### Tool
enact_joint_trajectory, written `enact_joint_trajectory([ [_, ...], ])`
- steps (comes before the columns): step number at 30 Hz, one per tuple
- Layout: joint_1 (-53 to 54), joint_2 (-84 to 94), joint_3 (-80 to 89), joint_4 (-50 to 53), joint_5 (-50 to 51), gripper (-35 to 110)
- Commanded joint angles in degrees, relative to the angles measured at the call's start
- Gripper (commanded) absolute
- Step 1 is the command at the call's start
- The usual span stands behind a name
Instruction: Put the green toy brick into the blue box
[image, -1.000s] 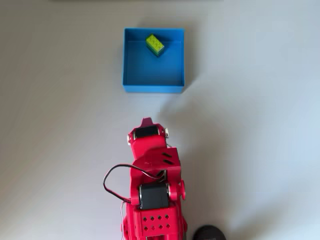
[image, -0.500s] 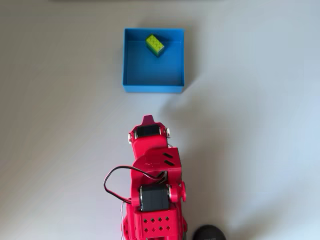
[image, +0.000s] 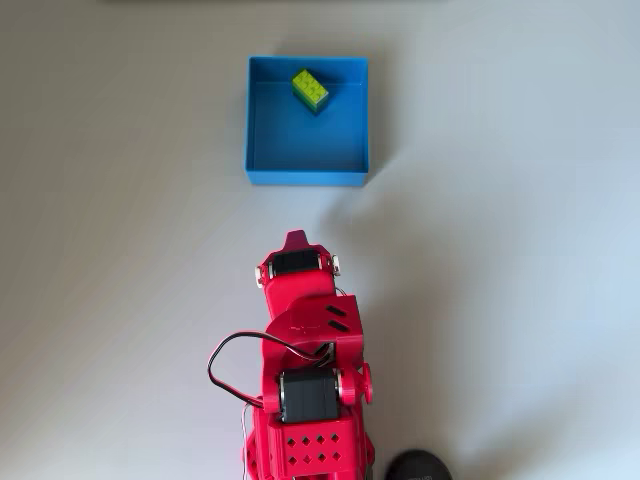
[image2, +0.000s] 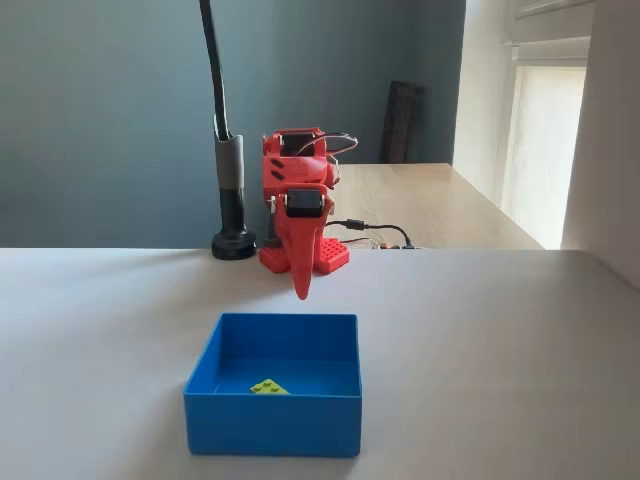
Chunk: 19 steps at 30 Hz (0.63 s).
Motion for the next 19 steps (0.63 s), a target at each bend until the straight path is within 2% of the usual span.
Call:
enact_joint_trajectory([
  [1, 0.62, 1.23, 0.70, 0.26, -0.26, 0],
  [19, 0.62, 1.23, 0.70, 0.26, -0.26, 0],
])
